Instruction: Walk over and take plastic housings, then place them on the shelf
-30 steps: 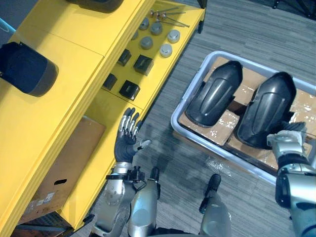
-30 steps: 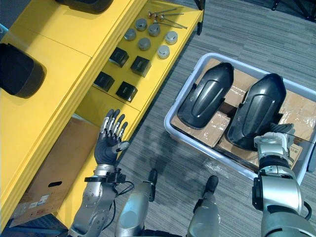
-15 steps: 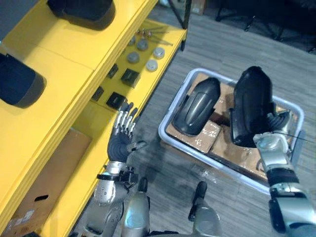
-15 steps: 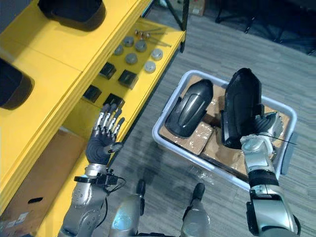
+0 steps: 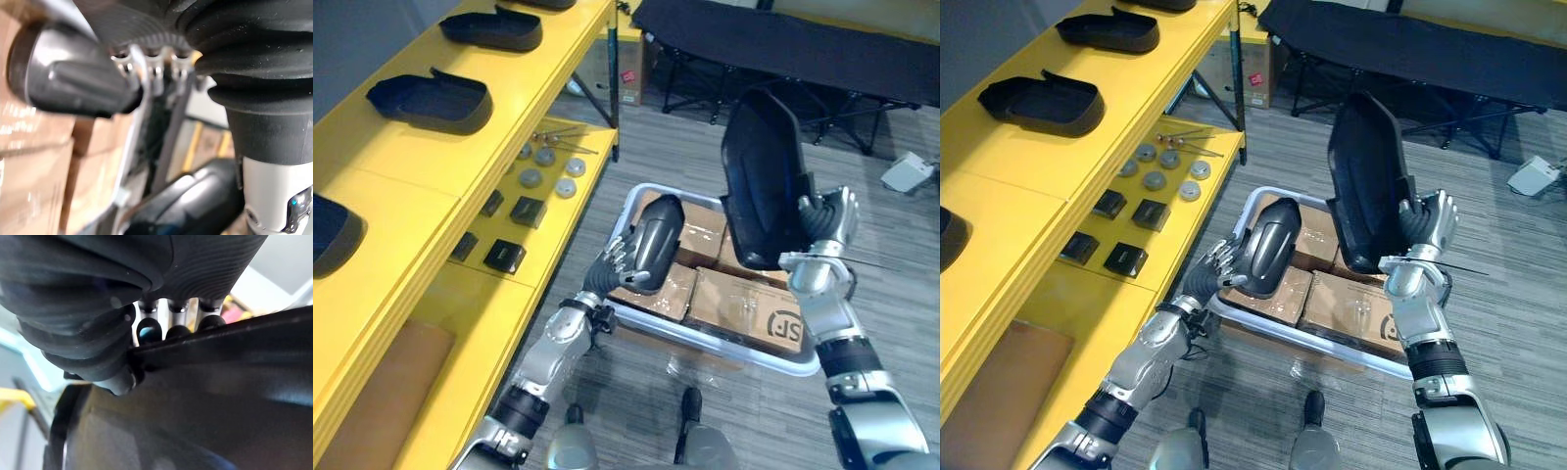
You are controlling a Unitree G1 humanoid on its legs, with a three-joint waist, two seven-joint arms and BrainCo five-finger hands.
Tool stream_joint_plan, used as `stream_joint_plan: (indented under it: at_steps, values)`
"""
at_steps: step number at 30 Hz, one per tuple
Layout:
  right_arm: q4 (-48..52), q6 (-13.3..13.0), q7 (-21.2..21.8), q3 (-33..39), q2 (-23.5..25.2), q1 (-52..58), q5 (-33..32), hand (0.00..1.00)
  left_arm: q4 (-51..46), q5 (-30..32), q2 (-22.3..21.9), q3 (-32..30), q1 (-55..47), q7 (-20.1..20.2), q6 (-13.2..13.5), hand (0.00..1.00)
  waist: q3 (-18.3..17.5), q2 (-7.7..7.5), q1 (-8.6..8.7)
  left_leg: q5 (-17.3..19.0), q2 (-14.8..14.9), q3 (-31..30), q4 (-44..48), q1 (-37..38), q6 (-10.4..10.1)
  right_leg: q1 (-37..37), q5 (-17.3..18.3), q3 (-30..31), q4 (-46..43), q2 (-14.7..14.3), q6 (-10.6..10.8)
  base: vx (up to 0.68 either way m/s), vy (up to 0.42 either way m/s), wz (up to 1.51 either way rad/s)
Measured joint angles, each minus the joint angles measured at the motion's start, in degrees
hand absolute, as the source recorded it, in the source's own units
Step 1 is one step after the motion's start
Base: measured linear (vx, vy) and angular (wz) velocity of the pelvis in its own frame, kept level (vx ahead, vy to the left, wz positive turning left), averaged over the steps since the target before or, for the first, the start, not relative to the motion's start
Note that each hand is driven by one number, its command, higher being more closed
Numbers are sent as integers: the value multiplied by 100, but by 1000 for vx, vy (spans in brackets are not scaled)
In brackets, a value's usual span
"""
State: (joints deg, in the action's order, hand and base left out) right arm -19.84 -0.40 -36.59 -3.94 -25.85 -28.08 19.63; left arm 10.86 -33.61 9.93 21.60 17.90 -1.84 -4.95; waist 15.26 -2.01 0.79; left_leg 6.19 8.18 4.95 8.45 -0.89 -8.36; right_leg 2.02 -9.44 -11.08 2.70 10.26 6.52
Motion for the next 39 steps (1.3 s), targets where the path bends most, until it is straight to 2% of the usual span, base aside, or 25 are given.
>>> stream_joint_plan:
  at_steps: [3,7,11,16,23,30,31,34,39]
  values:
    - [297,-254,-107,-118,196,15,148,100,137,-237,-137,26,101,87,-104,0,-130,-29,23,-3,56,100,-51,81,-9,-19,-49,76,86,-75,-26,38,-9,-22]
    - [579,-709,-120,-218,482,80,184,100,308,-263,-270,219,392,87,-117,0,-272,-57,39,-7,64,188,-121,207,-13,-67,-68,160,109,-91,-29,36,16,-8]
    - [596,-1004,-92,-558,780,317,198,100,375,-481,-420,228,471,76,-116,0,-373,-89,85,-7,43,196,-199,340,-12,-196,-79,161,185,-80,-11,-1,19,-2]
    - [596,-1193,-62,-806,1043,588,206,100,459,-481,-443,322,475,12,-113,0,-383,-92,87,-9,40,213,-202,369,-14,-199,-79,164,187,-78,-11,-24,8,-2]
    - [596,-1352,31,-1109,1276,946,169,100,593,-480,-577,326,472,-475,7,0,-463,-93,143,-15,41,208,-216,373,-20,-201,-85,155,190,-77,-3,0,0,0]
    - [590,-1458,13,-1258,1421,1227,142,100,596,-355,-593,278,473,-1021,385,0,-612,-167,147,-16,20,199,-209,373,-19,-207,-95,150,192,-49,11,-14,9,0]
    - [590,-1482,17,-1329,1436,1267,142,100,596,-355,-626,197,473,-1175,443,100,-636,-187,149,-16,16,197,-204,373,-18,-208,-96,150,193,-44,12,0,0,0]
    - [591,-1597,18,-1470,1501,1383,142,100,595,-343,-653,67,473,-1418,625,100,-649,-205,148,-23,16,191,-202,373,-19,-212,-96,141,194,-42,12,-10,5,0]
    - [591,-1617,19,-1530,1619,1473,142,100,596,-349,-675,-27,473,-1540,653,100,-651,-208,147,-31,16,184,-204,372,-21,-216,-98,124,194,-40,15,0,0,0]
